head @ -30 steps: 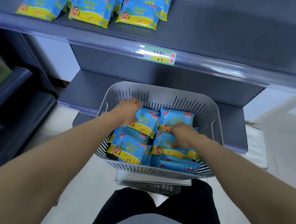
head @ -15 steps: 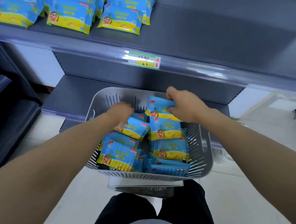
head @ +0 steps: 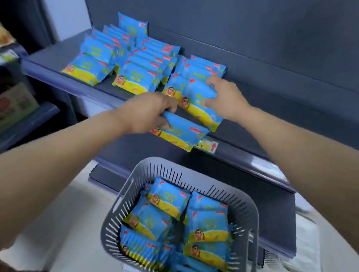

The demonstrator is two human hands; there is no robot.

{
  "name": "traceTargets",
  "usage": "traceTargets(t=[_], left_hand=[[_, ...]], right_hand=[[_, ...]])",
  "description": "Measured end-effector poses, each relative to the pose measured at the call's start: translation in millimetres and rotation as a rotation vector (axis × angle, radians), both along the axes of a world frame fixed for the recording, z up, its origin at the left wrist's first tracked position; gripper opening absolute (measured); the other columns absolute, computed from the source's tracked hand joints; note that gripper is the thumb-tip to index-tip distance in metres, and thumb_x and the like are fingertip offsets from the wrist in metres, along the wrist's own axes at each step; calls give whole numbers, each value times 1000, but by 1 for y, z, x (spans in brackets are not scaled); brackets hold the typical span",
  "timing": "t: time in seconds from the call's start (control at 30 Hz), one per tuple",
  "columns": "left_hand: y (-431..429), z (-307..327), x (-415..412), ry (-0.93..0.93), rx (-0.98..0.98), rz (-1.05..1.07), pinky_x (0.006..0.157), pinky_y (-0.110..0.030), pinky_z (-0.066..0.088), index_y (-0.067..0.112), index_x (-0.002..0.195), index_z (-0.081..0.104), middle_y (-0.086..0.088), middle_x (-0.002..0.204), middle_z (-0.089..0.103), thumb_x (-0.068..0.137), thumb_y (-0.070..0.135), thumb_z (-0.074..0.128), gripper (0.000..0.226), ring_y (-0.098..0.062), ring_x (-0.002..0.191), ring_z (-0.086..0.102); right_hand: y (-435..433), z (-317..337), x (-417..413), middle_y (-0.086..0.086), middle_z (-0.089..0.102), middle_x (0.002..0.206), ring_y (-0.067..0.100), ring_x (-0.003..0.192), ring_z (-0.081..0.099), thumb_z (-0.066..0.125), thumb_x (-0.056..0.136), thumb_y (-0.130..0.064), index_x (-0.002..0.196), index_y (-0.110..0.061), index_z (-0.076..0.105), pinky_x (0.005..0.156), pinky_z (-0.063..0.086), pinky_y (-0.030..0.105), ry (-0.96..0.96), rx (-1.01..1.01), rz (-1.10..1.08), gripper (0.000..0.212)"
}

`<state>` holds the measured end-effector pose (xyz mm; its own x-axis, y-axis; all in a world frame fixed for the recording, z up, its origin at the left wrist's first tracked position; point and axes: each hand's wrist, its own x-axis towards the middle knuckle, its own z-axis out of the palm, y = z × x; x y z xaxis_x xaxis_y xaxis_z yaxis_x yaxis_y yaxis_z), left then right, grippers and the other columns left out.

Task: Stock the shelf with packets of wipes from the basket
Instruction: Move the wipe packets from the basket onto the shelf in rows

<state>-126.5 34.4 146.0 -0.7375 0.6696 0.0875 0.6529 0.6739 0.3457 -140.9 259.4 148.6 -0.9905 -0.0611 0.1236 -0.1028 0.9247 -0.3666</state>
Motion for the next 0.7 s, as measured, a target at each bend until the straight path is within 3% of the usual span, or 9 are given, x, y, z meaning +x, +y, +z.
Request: traceTargets(t=[0.17, 0.27, 0.47, 0.53, 0.7], left_hand=[[-14, 17, -38, 9, 64, 148, 57, -28, 26, 9, 87, 59, -3, 78, 55, 71, 13, 76, 23, -20, 70, 47], [-12, 17, -58, -42, 91, 173, 62, -31, 35, 7, 86, 57, -6, 80, 55, 73, 8, 73, 21, -22, 72, 49], [3, 20, -87, -121, 113, 189, 65, -23, 34, 6, 97, 60, -2, 91, 52, 73, 2, 73, 27, -17, 80, 47], [4, 23, -94, -146, 145, 222, 58, -19, 33, 6, 97, 60, 1, 88, 51, 72, 2, 74, 28, -15, 78, 46], [12, 20, -107, -180, 242, 303, 68, -23, 37, 7, 101, 60, 2, 88, 50, 75, 7, 75, 31, -15, 81, 46]], right_hand=[[-5, -9, -61, 1, 45, 97, 19, 87, 42, 72, 80, -23, 109, -12, 50, 70, 30, 27, -112, 49, 111, 38], [-4, -13, -83, 4, 46, 91, 21, 82, 42, 74, 78, -28, 105, -10, 52, 66, 30, 29, -139, 96, 118, 39], [4, -16, -115, 14, 52, 112, 30, 98, 51, 74, 79, -27, 112, -6, 51, 81, 43, 38, -129, 93, 96, 45], [8, -16, -121, 13, 51, 115, 30, 103, 50, 73, 79, -28, 113, -8, 51, 84, 43, 38, -115, 93, 94, 45], [19, -17, -121, 12, 46, 117, 29, 108, 47, 70, 82, -30, 116, -13, 51, 85, 39, 34, -92, 74, 67, 42]])
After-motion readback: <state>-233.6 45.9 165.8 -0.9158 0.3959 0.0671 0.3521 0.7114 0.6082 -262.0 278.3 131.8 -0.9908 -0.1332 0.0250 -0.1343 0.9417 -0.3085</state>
